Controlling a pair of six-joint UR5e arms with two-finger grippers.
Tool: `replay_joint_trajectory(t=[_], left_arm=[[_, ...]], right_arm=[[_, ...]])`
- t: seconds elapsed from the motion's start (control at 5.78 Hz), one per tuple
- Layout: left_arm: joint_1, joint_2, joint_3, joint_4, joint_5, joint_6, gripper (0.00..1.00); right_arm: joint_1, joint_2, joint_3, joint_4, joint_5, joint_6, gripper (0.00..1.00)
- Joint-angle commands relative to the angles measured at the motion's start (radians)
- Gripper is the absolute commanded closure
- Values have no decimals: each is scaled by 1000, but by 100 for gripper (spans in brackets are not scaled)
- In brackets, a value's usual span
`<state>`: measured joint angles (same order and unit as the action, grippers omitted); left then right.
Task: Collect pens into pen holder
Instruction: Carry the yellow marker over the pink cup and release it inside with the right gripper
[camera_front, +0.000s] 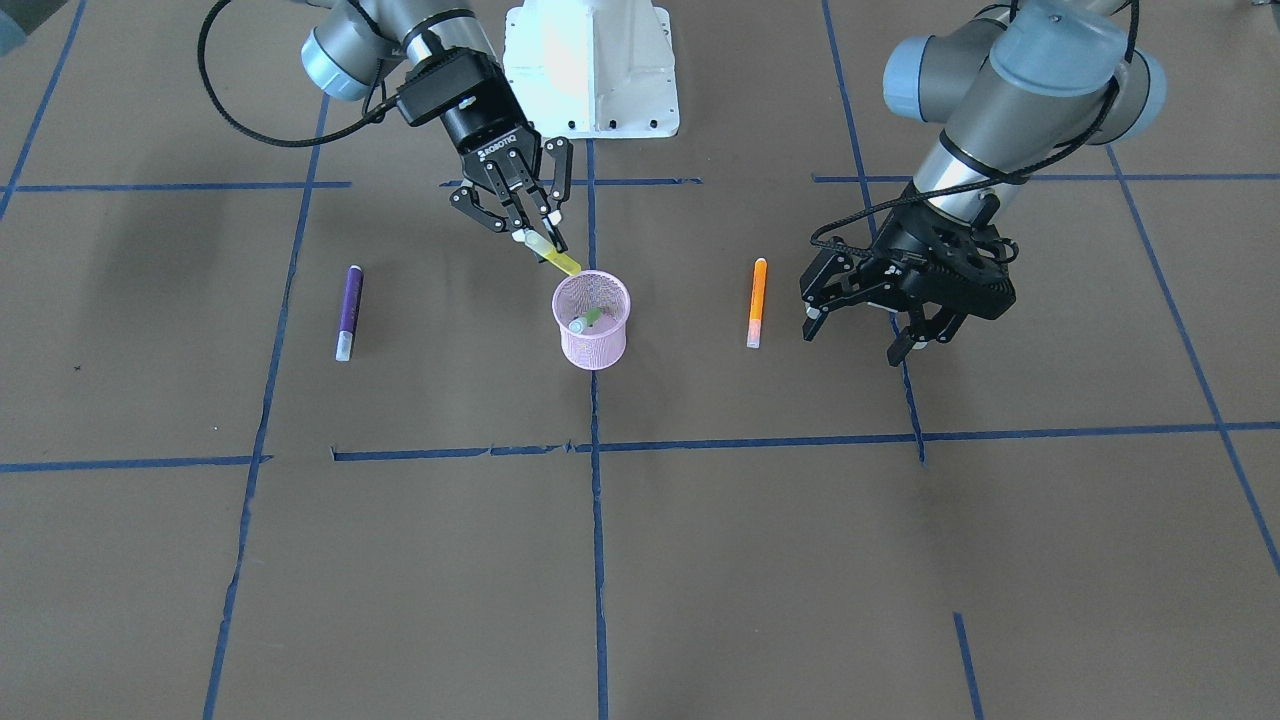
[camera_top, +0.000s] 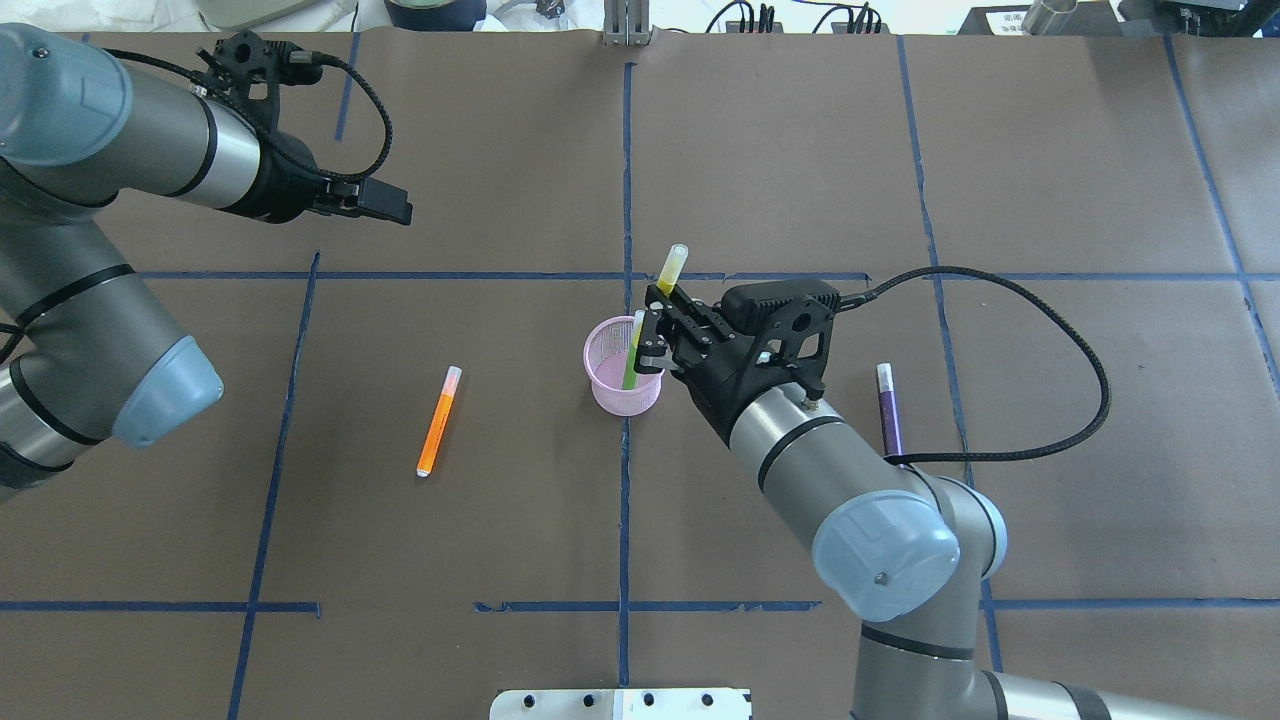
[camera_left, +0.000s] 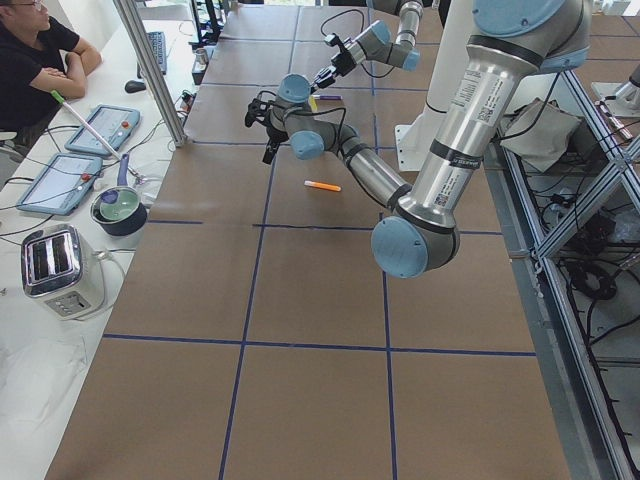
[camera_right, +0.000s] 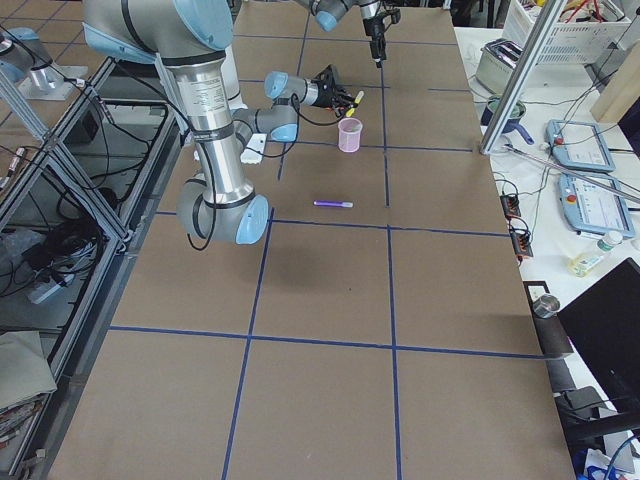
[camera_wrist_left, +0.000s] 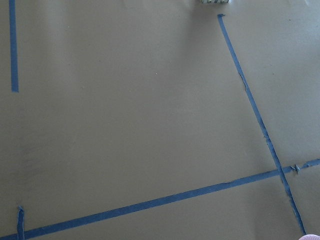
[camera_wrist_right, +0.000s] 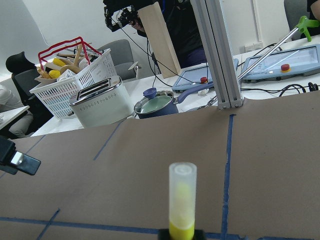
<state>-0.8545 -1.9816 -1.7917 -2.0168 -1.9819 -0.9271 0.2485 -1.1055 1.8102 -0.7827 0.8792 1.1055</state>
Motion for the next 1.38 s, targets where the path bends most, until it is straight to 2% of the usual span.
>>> replay_joint_trajectory(t=[0.0, 0.17, 0.35, 0.52, 0.69, 0.86, 1.21], left_arm=[[2, 0, 0, 0, 0, -1, 0], [2, -2, 2, 0, 0, -1, 0], [2, -3, 2, 0, 0, -4, 0], [2, -3, 2, 0, 0, -4, 0], [2, -3, 2, 0, 0, -4, 0], [2, -5, 2, 0, 0, -6, 0], [8, 1, 32, 12, 3, -4, 0]], right_arm=[[-14, 39, -64, 2, -39, 13, 100], [-12, 41, -81, 0, -39, 19, 98], [-14, 42, -92, -1, -37, 31, 80], [-12, 41, -92, -4, -37, 34, 14], [-12, 39, -94, -9, -35, 28, 1], [-9, 39, -86, -7, -29, 30, 1], [18, -28, -40, -9, 65, 33, 1]])
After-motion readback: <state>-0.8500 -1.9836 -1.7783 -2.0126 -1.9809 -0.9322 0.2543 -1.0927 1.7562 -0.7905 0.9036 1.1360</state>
